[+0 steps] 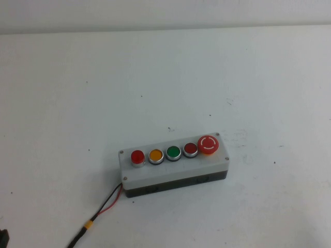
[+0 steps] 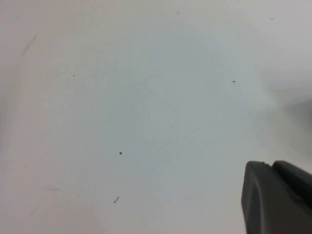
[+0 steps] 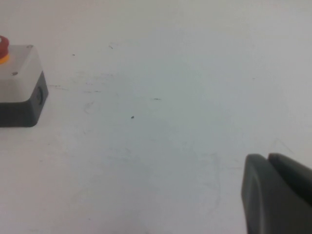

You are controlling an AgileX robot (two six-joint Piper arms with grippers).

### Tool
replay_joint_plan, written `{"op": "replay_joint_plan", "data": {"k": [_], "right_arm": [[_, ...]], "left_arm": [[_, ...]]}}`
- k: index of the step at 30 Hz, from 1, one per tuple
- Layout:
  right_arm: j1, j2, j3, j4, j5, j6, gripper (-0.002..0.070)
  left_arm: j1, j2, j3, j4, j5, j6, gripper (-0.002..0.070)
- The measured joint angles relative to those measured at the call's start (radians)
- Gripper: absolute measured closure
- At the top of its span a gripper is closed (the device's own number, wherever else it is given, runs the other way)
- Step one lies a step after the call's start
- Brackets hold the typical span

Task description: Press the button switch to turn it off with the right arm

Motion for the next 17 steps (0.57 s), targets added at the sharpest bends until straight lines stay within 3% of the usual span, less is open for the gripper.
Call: {"op": "replay_joint_plan", "data": {"k": [5,17], "right_arm": [[0.0,0.0,0.0,0.091,0.003,-0.138,0.0693],[0.0,0.0,0.0,0.121,0.005,-0.155,0.0693]], "left_arm": [[0.0,0.0,0.0,0.0,0.0,0.0,0.0677],[0.0,0.0,0.0,0.0,0.0,0.0,0.0677]]}}
